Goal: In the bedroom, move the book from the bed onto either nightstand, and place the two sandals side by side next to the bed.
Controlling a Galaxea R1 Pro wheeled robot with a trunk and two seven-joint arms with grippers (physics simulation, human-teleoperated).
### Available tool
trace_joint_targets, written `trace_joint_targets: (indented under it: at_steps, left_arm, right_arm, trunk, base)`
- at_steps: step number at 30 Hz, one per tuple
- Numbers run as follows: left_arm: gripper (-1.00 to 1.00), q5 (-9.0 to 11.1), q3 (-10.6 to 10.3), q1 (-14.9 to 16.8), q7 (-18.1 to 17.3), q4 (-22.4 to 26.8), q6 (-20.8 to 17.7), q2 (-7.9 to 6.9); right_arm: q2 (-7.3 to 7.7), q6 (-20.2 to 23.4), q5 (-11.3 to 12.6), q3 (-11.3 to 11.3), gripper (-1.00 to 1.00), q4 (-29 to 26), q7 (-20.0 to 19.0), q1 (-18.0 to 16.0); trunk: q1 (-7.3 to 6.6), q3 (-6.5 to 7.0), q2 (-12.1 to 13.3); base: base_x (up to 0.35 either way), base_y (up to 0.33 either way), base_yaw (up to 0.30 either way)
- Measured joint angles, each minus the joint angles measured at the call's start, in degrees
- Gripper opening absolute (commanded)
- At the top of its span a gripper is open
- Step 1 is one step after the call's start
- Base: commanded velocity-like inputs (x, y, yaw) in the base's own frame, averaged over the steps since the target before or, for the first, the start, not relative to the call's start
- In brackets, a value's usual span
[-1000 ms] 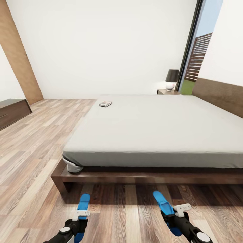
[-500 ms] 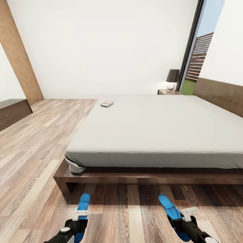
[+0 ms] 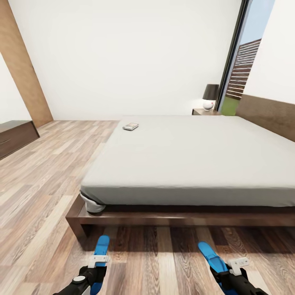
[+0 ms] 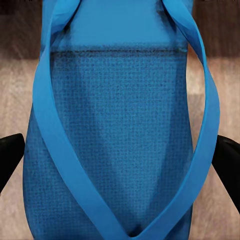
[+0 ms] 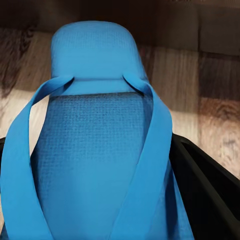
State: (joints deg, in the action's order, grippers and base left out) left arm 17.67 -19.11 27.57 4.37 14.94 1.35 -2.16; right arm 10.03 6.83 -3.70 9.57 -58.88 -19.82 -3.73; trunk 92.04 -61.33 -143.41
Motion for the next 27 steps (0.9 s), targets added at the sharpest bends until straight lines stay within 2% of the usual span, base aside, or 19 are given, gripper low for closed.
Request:
trace_joint_targets:
  at_steps: [20,27]
  left_arm:
    - [-1.00,0.0,-0.1,0.0,0.0,0.1,0.0,0.09]
    - [-1.00,0.0,-0.1,0.0,0.0,0.1,0.0,0.13]
  right_arm:
    - [0.03,0.0,0.0,0.1,-1.00,0.1,-0.2,0.1]
    - [0.03,0.0,0.0,0.1,-1.00,0.1,-0.2,0.0]
  trunk:
    - [0.01,0.00,0.0]
    - [0.17,-1.33,-0.1]
  base:
    - [0.031,0.000,0.000]
    - [0.000,0.000,0.000]
